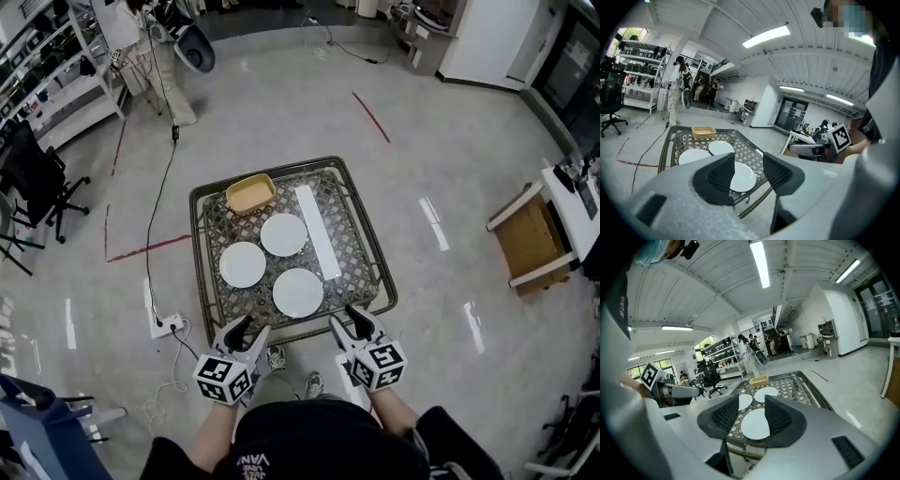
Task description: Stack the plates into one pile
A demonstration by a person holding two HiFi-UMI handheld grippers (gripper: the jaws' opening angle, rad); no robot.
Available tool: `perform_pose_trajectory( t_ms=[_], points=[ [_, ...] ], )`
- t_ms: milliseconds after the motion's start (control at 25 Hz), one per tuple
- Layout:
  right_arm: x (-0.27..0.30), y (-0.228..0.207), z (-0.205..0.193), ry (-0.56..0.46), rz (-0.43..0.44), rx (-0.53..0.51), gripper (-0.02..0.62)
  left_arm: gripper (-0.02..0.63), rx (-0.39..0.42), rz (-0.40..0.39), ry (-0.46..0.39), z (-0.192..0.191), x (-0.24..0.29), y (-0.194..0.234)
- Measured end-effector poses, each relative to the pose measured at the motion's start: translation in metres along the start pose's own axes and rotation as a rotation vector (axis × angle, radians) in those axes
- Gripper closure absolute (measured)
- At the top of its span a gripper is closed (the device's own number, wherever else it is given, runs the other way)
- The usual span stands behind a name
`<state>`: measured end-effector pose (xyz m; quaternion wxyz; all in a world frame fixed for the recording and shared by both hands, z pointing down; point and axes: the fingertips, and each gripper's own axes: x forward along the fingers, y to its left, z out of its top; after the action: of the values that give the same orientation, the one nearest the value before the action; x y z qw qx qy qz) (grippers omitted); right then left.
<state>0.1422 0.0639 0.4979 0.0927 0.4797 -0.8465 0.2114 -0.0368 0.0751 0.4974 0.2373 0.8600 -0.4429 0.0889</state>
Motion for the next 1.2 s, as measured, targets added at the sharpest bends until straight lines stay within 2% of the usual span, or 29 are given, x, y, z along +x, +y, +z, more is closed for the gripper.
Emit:
perform_pose_trajectory(
  t_ms=[160, 400, 760, 1000, 1200],
  points=[
    [0.027, -0.006, 0.006, 0.009, -0.048, 0.014, 0.425, 0.422, -0.008, -0.03, 0.021, 0.008, 0.017, 0.027],
    [0.065, -0.01, 0.003, 0.032, -0.118, 0.039, 0.425, 0.422, -0.002, -0.105, 0.101, 0.004, 0.044, 0.061],
    [0.1, -0.028, -0.032, 0.112, -0.211, 0.076, 0.425, 0.422, -0.006, -0.233, 0.271, -0.036, 0.083, 0.079],
    [0.112, -0.054, -0.063, 0.206, -0.236, 0.092, 0.425, 0.401, -0.069, -0.245, 0.386, -0.073, 0.106, 0.076],
    [0.125, -0.069, -0.094, 0.293, -0.208, 0.118, 0.42, 0.373, -0.131, -0.214, 0.455, -0.101, 0.121, 0.078]
  ],
)
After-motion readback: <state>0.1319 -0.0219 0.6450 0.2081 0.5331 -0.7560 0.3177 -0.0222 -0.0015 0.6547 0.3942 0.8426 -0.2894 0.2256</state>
